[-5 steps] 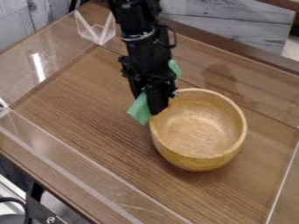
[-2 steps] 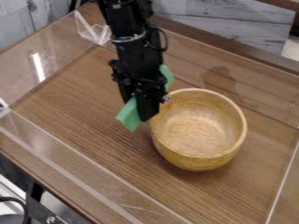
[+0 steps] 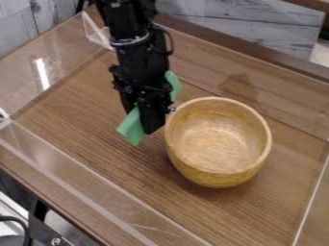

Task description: Remove the green block from inside the brown bowl and put it on the table

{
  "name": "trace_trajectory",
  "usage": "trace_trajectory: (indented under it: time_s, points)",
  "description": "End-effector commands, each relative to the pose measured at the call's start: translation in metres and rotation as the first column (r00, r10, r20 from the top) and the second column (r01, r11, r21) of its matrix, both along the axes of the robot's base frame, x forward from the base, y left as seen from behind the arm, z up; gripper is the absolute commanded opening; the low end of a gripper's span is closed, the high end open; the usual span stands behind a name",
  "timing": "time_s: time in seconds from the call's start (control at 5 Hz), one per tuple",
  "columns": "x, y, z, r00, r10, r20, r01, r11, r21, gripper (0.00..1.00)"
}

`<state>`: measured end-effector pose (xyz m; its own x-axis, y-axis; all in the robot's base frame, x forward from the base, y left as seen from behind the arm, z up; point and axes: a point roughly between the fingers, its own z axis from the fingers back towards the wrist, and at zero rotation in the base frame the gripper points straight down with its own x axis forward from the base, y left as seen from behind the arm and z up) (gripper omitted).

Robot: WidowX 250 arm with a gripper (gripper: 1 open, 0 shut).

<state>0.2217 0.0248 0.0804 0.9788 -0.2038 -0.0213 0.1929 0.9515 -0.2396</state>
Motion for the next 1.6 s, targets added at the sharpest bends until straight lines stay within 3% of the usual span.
trace_trajectory:
  time_s: [0.0, 1.4]
  points:
    - [0.002, 0.007, 0.014, 0.998, 0.01, 0.057, -0.011, 1.0, 0.018, 0.0]
    - [-0.01, 0.022, 0.012, 0.998, 0.04, 0.044, -0.041, 0.999, 0.021, 0.0]
